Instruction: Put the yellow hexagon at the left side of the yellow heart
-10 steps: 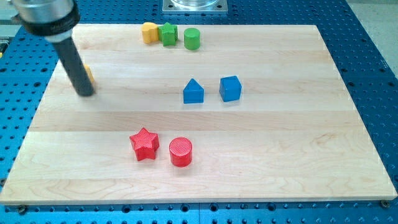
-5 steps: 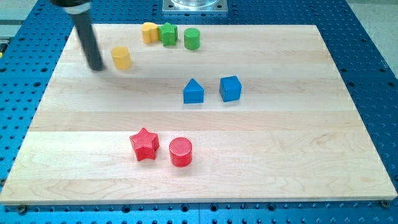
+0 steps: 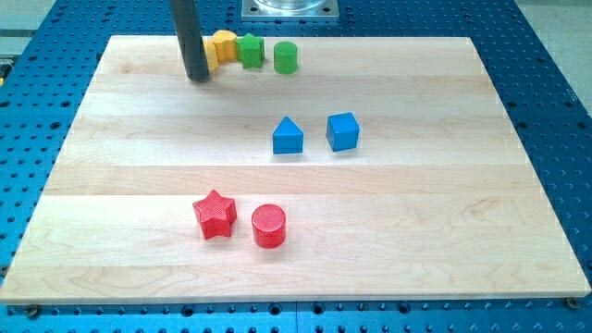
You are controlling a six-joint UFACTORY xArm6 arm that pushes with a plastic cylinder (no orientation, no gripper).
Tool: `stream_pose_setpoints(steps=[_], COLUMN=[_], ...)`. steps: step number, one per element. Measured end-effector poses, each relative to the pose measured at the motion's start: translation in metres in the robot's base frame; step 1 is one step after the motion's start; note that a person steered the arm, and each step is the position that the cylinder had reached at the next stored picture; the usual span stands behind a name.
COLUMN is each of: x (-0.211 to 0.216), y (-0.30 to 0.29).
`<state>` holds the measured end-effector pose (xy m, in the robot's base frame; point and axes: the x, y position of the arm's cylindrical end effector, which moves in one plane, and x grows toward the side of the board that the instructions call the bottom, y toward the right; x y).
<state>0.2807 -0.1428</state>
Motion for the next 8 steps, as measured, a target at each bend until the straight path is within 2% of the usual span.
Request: stream_pose_setpoints(steps=[1, 4, 5, 6, 7, 8], x=[0.014, -0.009, -0.044, -0.047, 0.0, 0.003], y=[0.002, 0.031, 0.013, -0.002, -0.006, 0.022])
